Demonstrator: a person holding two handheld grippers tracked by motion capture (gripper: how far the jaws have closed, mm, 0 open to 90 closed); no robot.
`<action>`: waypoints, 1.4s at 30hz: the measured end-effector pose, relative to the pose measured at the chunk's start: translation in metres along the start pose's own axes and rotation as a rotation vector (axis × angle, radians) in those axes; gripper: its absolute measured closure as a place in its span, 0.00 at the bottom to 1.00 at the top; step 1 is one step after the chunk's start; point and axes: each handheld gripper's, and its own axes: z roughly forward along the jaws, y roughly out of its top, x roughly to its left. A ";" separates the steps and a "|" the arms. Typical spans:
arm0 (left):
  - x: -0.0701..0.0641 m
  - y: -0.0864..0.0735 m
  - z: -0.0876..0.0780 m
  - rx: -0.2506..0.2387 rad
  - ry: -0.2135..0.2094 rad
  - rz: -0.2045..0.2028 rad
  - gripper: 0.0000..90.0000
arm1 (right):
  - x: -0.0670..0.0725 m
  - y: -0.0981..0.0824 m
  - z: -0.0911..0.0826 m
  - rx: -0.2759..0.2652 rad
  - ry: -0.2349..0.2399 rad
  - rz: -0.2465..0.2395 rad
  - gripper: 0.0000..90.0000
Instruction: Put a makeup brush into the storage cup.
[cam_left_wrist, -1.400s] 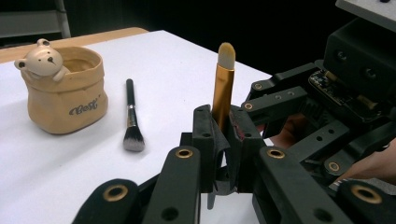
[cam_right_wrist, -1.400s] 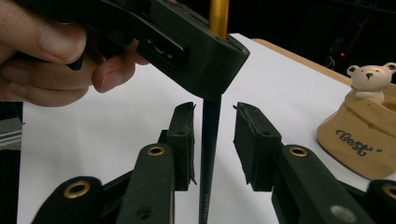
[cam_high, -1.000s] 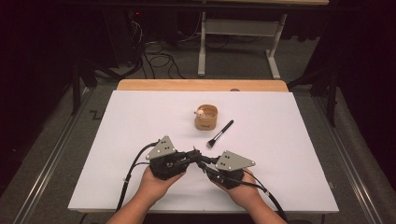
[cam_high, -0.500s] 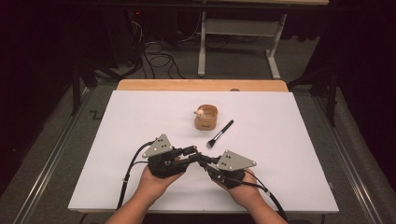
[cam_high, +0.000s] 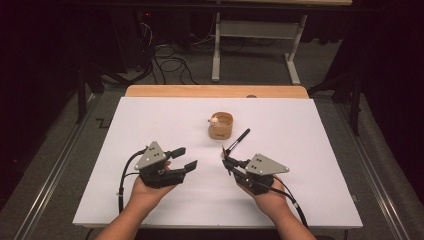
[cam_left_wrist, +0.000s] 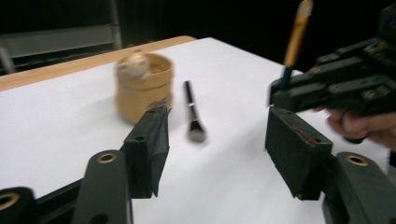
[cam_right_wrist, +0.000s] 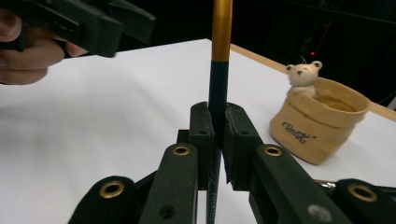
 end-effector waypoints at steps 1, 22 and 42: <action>0.003 -0.002 -0.004 0.001 0.015 -0.001 0.43 | -0.002 0.000 -0.001 -0.003 -0.007 0.001 0.94; 0.027 -0.032 -0.021 -0.003 0.139 -0.049 0.21 | -0.031 0.001 -0.017 -0.044 -0.092 0.045 0.94; 0.028 -0.035 -0.025 -0.020 0.151 -0.057 0.00 | -0.059 0.014 0.000 -0.076 -0.131 0.128 0.94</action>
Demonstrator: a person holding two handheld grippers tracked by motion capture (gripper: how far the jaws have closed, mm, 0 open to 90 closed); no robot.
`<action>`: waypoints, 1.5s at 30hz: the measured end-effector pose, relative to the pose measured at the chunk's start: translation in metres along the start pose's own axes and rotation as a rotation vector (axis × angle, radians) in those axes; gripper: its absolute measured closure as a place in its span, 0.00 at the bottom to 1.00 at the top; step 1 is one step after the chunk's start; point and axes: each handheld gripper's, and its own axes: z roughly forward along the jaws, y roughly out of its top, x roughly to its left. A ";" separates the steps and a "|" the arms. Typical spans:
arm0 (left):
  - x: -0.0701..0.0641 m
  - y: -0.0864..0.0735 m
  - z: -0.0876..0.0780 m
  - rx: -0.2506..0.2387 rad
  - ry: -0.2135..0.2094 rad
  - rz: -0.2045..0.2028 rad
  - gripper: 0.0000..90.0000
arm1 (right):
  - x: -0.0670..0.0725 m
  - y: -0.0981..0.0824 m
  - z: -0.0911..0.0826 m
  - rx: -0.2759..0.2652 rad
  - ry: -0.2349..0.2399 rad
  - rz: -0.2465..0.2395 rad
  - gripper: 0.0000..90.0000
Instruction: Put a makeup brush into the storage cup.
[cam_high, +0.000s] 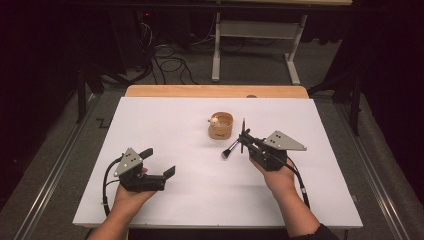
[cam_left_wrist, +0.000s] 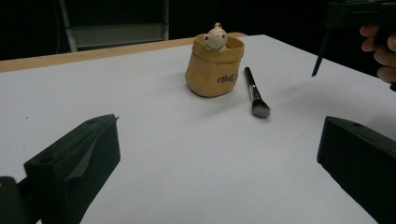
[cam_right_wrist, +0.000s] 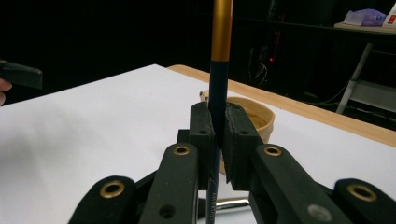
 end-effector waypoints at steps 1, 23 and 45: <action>0.000 0.000 0.000 0.000 -0.002 0.001 0.00 | 0.000 0.001 0.002 -0.003 -0.004 -0.002 0.94; 0.003 0.000 -0.003 -0.006 -0.010 -0.017 0.00 | -0.016 0.025 0.045 -0.018 -0.037 0.016 0.94; 0.004 0.000 -0.003 -0.012 -0.011 -0.026 0.00 | -0.028 0.042 0.084 -0.020 -0.063 0.023 0.94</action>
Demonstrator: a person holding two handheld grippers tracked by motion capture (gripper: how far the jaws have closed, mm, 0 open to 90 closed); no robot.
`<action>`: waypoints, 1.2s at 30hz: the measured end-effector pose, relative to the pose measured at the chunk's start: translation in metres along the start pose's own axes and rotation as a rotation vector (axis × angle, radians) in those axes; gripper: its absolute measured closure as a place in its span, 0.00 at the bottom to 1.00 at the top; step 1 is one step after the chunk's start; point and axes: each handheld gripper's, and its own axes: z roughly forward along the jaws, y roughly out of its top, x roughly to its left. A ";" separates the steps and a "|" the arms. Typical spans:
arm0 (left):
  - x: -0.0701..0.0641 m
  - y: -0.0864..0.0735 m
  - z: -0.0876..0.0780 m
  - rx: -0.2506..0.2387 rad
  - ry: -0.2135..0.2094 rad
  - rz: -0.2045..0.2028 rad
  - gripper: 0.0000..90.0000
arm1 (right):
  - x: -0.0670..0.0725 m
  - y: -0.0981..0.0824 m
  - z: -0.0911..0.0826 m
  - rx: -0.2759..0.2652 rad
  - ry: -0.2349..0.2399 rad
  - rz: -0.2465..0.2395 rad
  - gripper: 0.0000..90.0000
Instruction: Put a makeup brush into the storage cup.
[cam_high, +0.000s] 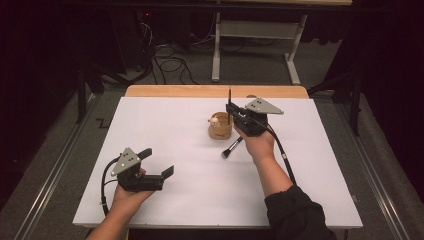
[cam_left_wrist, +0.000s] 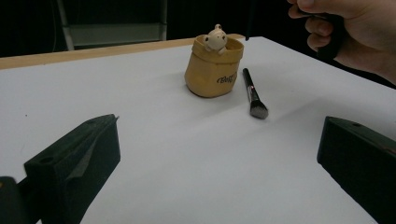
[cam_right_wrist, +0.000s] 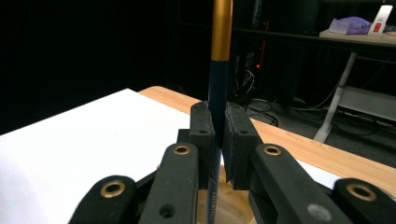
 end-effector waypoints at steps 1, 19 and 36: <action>0.000 0.000 0.000 0.000 0.000 0.000 0.00 | -0.001 0.000 0.002 0.005 -0.005 0.002 0.94; 0.002 0.000 -0.002 -0.008 -0.004 -0.011 0.00 | -0.008 0.000 0.025 0.026 -0.011 0.033 0.94; 0.003 0.000 -0.003 -0.009 -0.006 -0.014 0.00 | -0.008 -0.006 0.041 0.095 -0.022 0.016 0.94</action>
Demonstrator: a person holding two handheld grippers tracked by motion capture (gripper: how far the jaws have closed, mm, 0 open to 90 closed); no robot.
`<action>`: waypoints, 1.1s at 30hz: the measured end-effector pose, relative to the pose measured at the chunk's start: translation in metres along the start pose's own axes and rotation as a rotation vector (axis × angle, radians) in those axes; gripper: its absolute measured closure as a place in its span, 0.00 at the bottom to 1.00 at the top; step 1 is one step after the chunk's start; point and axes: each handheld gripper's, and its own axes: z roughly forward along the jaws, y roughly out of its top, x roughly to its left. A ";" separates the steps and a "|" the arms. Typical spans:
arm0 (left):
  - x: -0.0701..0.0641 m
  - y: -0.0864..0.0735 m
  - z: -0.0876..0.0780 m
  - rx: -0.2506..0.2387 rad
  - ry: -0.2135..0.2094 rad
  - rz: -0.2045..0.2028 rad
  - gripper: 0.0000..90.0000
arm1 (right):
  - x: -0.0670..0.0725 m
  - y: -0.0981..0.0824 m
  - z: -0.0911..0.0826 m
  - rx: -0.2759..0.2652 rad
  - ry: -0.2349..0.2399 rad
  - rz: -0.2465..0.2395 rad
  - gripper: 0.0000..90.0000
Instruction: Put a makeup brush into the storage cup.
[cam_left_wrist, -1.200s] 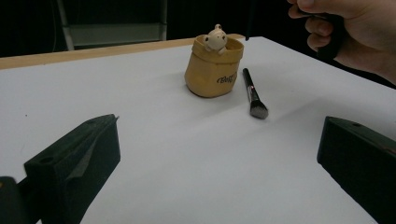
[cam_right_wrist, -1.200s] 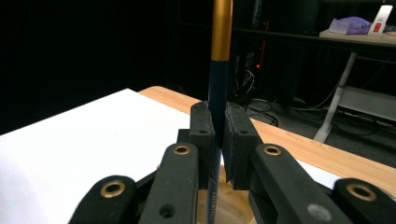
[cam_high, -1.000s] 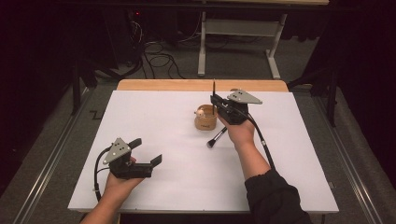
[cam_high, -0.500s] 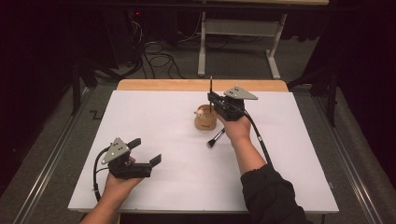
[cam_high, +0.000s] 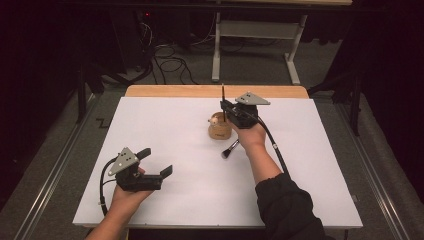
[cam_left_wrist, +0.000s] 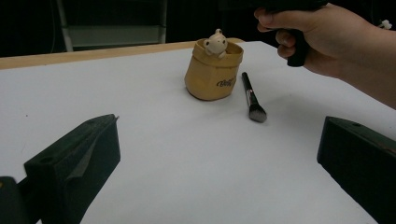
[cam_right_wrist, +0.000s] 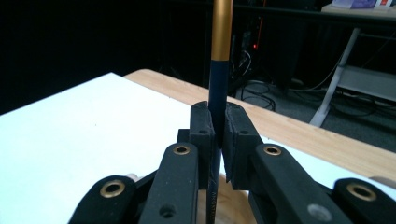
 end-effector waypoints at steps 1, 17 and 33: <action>0.000 0.000 0.000 0.000 0.000 -0.001 0.00 | 0.000 -0.001 0.001 -0.001 0.002 0.002 0.94; 0.000 0.000 0.000 0.000 -0.003 0.000 0.00 | 0.000 -0.013 0.010 0.085 -0.021 -0.037 0.94; 0.000 0.000 -0.001 0.002 -0.003 -0.002 0.00 | -0.003 -0.017 0.013 0.114 -0.027 -0.029 0.94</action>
